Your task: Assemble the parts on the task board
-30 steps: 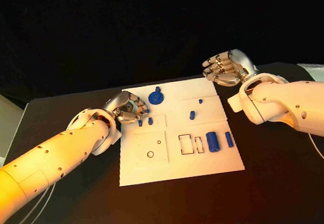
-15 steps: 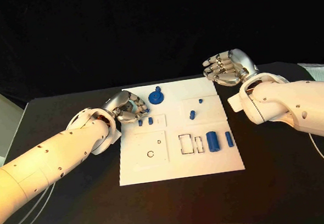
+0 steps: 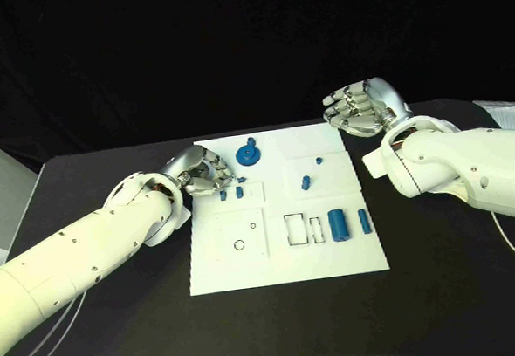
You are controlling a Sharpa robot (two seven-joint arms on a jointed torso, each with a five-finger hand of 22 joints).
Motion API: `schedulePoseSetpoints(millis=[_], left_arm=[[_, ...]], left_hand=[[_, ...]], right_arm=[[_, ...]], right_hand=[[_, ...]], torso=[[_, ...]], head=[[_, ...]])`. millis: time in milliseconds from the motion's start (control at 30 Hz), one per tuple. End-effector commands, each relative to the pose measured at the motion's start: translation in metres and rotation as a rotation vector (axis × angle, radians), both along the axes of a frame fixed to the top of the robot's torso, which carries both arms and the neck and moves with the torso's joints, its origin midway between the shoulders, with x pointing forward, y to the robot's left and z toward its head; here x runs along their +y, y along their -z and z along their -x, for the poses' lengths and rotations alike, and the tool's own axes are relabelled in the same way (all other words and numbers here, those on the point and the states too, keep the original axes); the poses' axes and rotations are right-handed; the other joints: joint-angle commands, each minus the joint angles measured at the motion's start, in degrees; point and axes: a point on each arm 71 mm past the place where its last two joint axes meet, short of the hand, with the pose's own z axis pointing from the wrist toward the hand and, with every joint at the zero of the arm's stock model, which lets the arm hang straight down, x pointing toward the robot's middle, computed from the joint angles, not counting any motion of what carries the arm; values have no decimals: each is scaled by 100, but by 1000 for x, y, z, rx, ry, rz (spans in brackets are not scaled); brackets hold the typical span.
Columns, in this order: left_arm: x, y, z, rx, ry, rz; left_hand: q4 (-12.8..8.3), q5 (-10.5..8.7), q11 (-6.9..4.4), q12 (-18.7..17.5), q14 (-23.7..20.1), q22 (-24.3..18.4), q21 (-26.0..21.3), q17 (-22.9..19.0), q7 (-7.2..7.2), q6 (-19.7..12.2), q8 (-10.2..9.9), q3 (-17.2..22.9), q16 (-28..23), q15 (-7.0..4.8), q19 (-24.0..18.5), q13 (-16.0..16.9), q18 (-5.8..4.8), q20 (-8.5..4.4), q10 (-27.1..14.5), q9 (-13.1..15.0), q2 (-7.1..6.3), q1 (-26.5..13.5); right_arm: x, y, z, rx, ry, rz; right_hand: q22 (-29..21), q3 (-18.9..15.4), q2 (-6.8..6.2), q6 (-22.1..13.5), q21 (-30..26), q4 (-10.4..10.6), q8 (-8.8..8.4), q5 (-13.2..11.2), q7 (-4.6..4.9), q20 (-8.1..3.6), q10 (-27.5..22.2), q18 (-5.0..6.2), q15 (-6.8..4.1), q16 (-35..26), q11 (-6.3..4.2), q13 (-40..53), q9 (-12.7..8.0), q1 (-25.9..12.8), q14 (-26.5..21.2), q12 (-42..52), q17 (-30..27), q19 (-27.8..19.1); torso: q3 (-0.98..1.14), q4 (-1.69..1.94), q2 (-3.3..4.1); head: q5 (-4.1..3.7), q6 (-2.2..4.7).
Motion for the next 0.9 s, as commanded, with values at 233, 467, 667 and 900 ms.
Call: schedulePoseSetpoints(millis=[233, 467, 667, 900], left_arm=[[-1, 1, 0, 8, 6, -14], [-1, 1, 0, 7, 5, -13], [-3, -2, 1, -9, 8, 5], [-9, -15, 1, -45, 20, 70]], left_hand=[[-27, 17, 19, -26, 46, 566, 33, 9, 7, -27, 20, -16, 11, 4, 25, 7, 29, 0, 13, -2, 53, 0], [-29, 17, 20, -26, 51, 571, 38, 17, 9, -30, 19, -19, 13, 4, 29, 7, 27, 0, 13, -2, 54, 0], [-44, 18, 34, -32, 43, 570, 38, 1, 31, -104, -19, -39, 10, 13, 29, 10, 28, 4, 2, -16, 44, -2], [-40, 17, 162, -284, -301, 342, -172, -597, 135, -637, -334, -146, -134, 120, -168, -76, 95, 93, -190, -142, -55, -88]], right_arm=[[1, -1, 0, -14, -11, 3], [1, -1, 1, -14, -11, 3], [1, -1, 1, -13, -12, 3], [2, -1, 1, -12, -15, 3]], right_hand=[[-15, 3, 17, 40, 5, -30, -31, -33, -8, 9, 7, 20, 1, -31, -31, -7, -9, -62, 44, -41, -11, 41], [-15, 3, 17, 40, 5, -30, -31, -33, -8, 9, 7, 20, 1, -31, -31, -7, -9, -62, 44, -41, -11, 41], [-15, 3, 17, 40, 5, -30, -31, -33, -8, 9, 7, 20, 1, -31, -31, -7, -9, -62, 44, -41, -11, 41], [-19, 4, 16, 40, 4, -33, -32, -34, -8, 9, 7, 20, 1, -32, -31, -7, -9, -62, 44, -42, -12, 41]], torso=[[-2, 1, 1], [-3, -1, 1], [1, -2, 0], [8, -8, -2]], head=[[9, 2], [11, 4], [6, 6], [8, 33]])
